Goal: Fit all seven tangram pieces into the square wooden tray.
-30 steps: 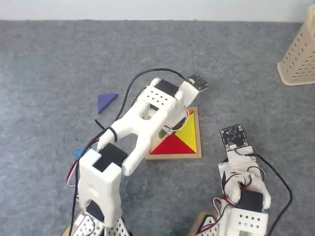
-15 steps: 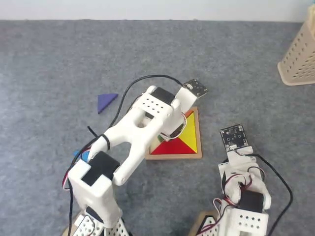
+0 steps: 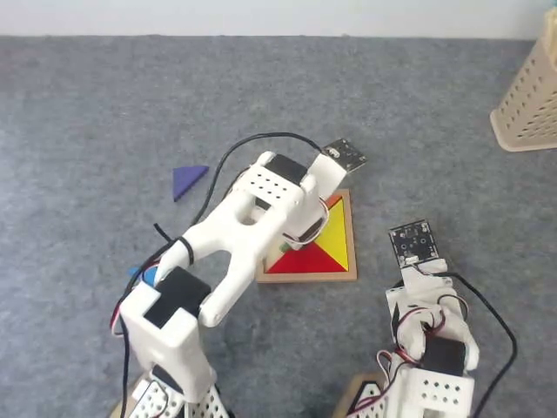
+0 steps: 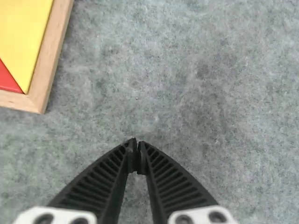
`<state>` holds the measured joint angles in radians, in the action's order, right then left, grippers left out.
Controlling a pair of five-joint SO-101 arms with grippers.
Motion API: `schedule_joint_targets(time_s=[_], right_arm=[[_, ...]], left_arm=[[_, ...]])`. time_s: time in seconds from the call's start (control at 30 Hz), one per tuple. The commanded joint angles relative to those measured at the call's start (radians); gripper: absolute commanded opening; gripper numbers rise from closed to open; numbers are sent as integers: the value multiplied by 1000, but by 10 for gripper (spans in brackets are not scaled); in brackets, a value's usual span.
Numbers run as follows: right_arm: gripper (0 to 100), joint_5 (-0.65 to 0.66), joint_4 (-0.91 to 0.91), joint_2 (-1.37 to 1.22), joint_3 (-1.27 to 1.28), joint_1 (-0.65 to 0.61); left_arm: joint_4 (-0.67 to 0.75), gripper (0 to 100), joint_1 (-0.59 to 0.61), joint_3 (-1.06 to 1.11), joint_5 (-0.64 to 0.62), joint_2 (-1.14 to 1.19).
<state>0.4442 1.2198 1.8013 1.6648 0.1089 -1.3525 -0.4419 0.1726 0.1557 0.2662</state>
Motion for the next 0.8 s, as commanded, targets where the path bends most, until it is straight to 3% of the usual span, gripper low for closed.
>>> schedule_joint_targets(time_s=[0.0,0.17,0.37,0.63,0.77], right_arm=[[8,11,5,-10,20,-5],[8,11,5,-10,20,-5],[8,11,5,-10,20,-5],[8,11,5,-10,20,-5],[8,11,5,-10,20,-5]], left_arm=[[8,101,58,-27,35,-54],[8,101,147,-56,84,-55],[15,101,153,-56,124,-60],[173,101,238,-58,121,-2],[184,100,244,-58,121,52]])
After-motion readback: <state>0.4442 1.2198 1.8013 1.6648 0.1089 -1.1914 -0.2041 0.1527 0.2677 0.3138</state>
